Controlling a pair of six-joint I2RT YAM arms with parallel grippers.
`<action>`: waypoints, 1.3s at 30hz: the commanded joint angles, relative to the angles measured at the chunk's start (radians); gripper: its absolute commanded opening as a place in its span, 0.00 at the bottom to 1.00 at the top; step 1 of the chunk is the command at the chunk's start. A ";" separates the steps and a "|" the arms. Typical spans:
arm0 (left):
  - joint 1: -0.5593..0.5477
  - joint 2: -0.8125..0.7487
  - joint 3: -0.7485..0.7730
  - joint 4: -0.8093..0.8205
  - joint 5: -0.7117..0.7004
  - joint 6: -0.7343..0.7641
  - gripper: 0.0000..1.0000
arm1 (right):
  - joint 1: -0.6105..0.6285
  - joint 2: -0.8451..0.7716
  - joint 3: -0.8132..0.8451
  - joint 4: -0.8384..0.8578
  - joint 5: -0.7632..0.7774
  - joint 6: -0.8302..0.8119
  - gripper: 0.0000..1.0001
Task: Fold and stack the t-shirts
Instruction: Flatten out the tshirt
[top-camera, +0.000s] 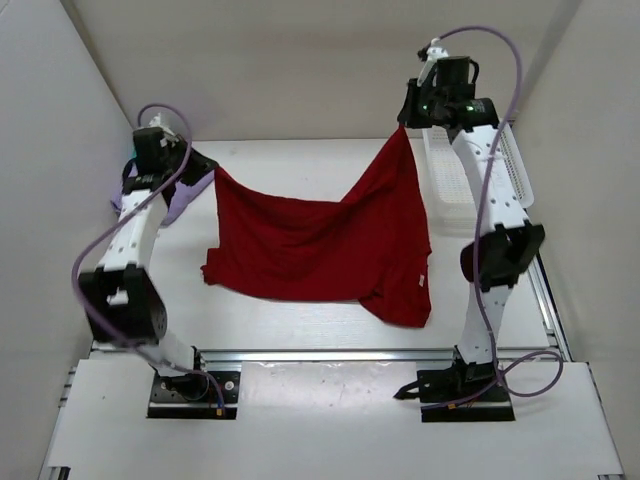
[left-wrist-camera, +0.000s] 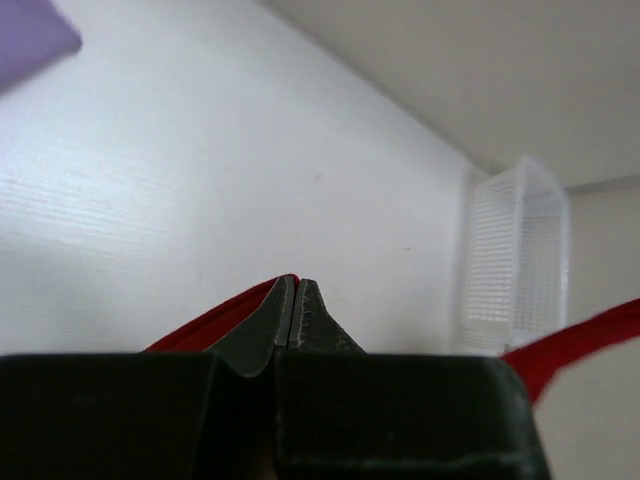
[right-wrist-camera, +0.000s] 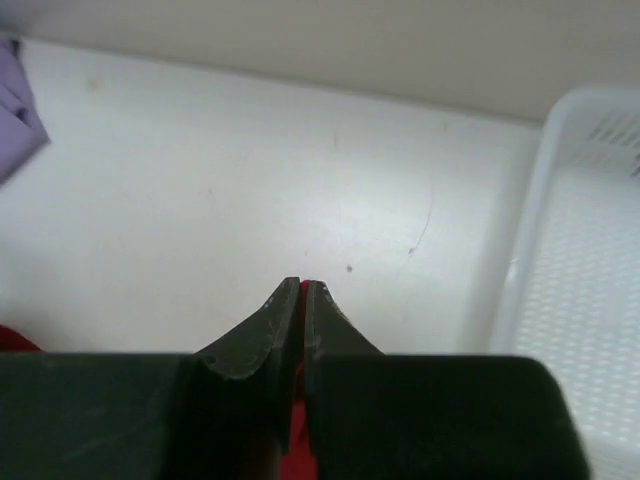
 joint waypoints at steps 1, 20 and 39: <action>-0.013 0.109 0.172 0.049 -0.021 -0.002 0.00 | -0.052 0.045 0.159 0.051 -0.142 0.059 0.00; 0.169 0.156 0.603 0.072 0.036 -0.150 0.00 | -0.247 -0.330 -0.107 0.392 -0.169 0.184 0.00; 0.191 -0.694 -0.870 0.047 -0.071 0.049 0.00 | -0.048 -1.168 -1.661 0.118 -0.174 0.283 0.00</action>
